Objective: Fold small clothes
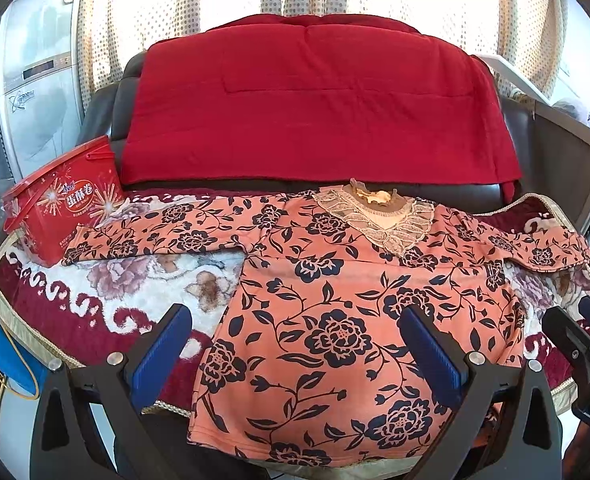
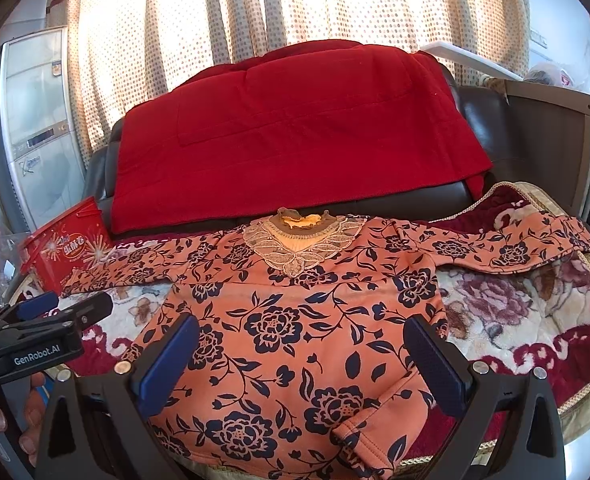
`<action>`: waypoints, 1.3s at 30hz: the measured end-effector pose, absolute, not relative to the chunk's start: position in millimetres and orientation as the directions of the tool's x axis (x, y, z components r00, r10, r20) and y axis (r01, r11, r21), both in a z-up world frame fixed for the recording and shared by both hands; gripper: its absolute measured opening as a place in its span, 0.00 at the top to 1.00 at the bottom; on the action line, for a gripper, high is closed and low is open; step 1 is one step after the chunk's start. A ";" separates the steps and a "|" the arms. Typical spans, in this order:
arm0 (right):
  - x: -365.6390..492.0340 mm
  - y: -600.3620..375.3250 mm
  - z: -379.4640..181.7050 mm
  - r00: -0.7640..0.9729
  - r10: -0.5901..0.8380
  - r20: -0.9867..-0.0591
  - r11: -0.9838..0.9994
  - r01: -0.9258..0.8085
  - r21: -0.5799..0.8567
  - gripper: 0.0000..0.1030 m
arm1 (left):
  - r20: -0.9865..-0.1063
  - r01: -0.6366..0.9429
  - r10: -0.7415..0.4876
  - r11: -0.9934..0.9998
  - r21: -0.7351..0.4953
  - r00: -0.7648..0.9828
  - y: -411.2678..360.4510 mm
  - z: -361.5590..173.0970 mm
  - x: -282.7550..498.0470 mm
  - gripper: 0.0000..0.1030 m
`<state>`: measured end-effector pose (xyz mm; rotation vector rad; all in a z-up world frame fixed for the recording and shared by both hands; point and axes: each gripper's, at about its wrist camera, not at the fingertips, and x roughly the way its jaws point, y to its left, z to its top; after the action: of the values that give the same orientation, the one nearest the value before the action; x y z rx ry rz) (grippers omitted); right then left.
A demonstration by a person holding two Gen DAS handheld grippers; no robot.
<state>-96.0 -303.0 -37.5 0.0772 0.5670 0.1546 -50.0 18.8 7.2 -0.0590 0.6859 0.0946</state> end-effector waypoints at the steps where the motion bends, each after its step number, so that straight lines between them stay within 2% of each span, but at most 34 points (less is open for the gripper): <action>1: -95.3 -303.1 -37.6 0.832 0.167 -0.529 0.985 -0.125 0.116 0.00 | -0.636 -0.106 0.067 0.994 -0.023 0.769 18.7 7.1 -49.8 0.00; 15: -82.0 -306.1 -45.7 0.823 0.180 -0.538 0.983 -0.128 0.134 0.00 | -0.651 -0.094 0.066 0.996 -0.008 0.756 13.5 -3.3 -35.6 0.00; 20: -64.9 -335.7 -70.0 0.774 0.226 -0.592 0.966 -0.102 0.236 0.00 | -0.689 -0.106 0.069 0.994 -0.011 0.721 23.6 -28.0 -21.6 0.00; 25: -50.1 -421.7 -94.8 0.766 0.228 -0.602 0.911 0.051 0.409 0.00 | -0.757 -0.148 0.116 0.989 0.026 0.643 39.3 -71.4 1.8 0.00; 31: -34.2 -574.7 -110.3 0.829 0.109 -0.548 0.751 0.292 0.591 0.01 | -0.802 -0.182 0.162 0.981 0.068 0.574 49.7 -109.7 28.6 0.00; 33: -26.6 -631.3 -116.9 0.855 0.080 -0.512 0.640 0.349 0.684 0.09 | -0.804 -0.191 0.168 0.979 0.069 0.571 51.2 -114.0 36.4 0.00; 35: -19.8 -679.2 -120.7 0.880 0.044 -0.473 0.540 0.378 0.753 0.13 | -0.806 -0.195 0.172 0.978 0.072 0.567 52.8 -115.8 43.4 0.00; 39: -9.4 -753.8 -120.7 0.902 -0.074 -0.425 0.407 0.416 0.813 0.13 | -0.802 -0.210 0.191 0.974 0.084 0.567 56.7 -119.7 55.5 0.00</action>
<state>-9.4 -753.8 -120.7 1.1141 0.3472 -0.3169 55.5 56.7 -119.7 -0.0214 0.9394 0.2354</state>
